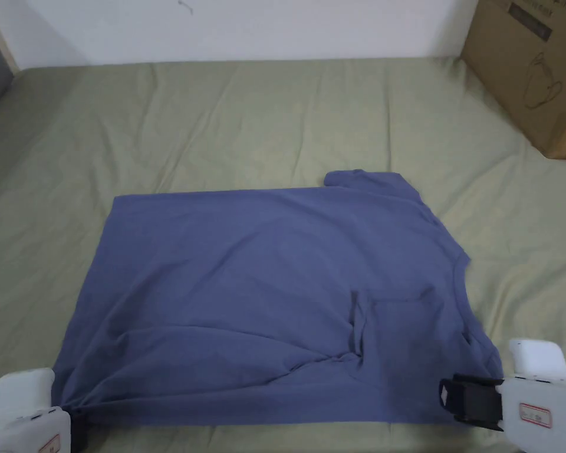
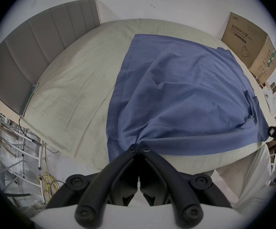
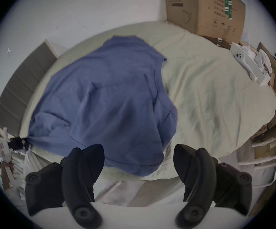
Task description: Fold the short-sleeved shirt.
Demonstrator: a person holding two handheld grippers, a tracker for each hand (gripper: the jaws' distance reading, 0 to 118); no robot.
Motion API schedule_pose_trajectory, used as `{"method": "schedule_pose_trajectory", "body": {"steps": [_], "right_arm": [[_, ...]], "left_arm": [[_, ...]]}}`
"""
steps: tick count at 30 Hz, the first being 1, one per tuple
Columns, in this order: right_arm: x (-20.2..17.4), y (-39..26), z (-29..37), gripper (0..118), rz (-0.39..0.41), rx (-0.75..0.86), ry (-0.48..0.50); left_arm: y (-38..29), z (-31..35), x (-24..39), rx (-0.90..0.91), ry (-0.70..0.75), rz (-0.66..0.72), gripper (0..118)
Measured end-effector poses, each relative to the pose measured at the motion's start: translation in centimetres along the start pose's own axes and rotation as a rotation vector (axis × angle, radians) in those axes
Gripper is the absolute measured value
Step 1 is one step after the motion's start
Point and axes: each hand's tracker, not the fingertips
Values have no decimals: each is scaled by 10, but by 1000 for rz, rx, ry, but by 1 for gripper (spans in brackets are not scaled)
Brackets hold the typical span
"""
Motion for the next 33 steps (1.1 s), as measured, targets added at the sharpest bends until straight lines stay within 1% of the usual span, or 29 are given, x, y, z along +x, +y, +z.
{"method": "schedule_pose_trajectory", "body": {"steps": [1,2,3,4,5,6,7,11,13,17,19,22,24,26,27,28,29,30,31,32,33], "right_arm": [[0,-1,-7,31,24,-14,-33],[2,-2,-15,5,34,-34,-83],[5,-3,-19,5,31,-40,-92],[10,-4,-20,5,-19,-36,-37],[13,-2,-19,5,-24,-49,-11],[14,-1,-18,5,-6,-36,-31],[14,-1,-13,5,-10,-1,-44],[15,3,7,5,-13,20,-19],[16,9,19,5,-30,36,-5],[19,31,40,5,-95,79,36],[13,49,45,5,-95,94,40],[9,86,33,5,-84,103,29],[9,109,14,5,-84,91,29],[6,131,-9,5,-82,67,7],[4,141,-22,5,-62,47,-8],[3,149,-35,5,-60,44,-19],[2,154,-46,14,-60,41,-28],[4,160,-59,38,-41,4,-44],[3,163,-67,67,-47,-25,-80],[3,164,-71,87,-45,-29,-124],[2,163,-71,87,-48,-22,-152]], "left_arm": [[0,0,-1,-1,-1,3,0],[0,0,-1,-2,-4,7,0],[0,0,-1,-4,-6,10,0],[0,0,-3,-4,-9,13,0],[0,1,-2,-4,-7,15,0],[0,0,-2,-6,-7,11,0],[0,0,0,-11,-5,5,0],[4,6,1,-7,4,-8,0],[10,12,0,-1,6,-19,0],[34,25,3,38,22,-67,0],[54,25,7,64,35,-117,0],[91,10,13,80,41,-147,0],[114,-4,22,93,47,-182,0],[134,-24,30,94,56,-206,1],[143,-36,33,93,54,-222,8],[151,-49,35,90,56,-221,25],[155,-58,37,81,71,-224,56],[161,-69,37,46,107,-235,79],[164,-77,36,28,127,-237,94],[164,-79,34,26,122,-234,96],[163,-75,30,22,124,-224,94]]}}
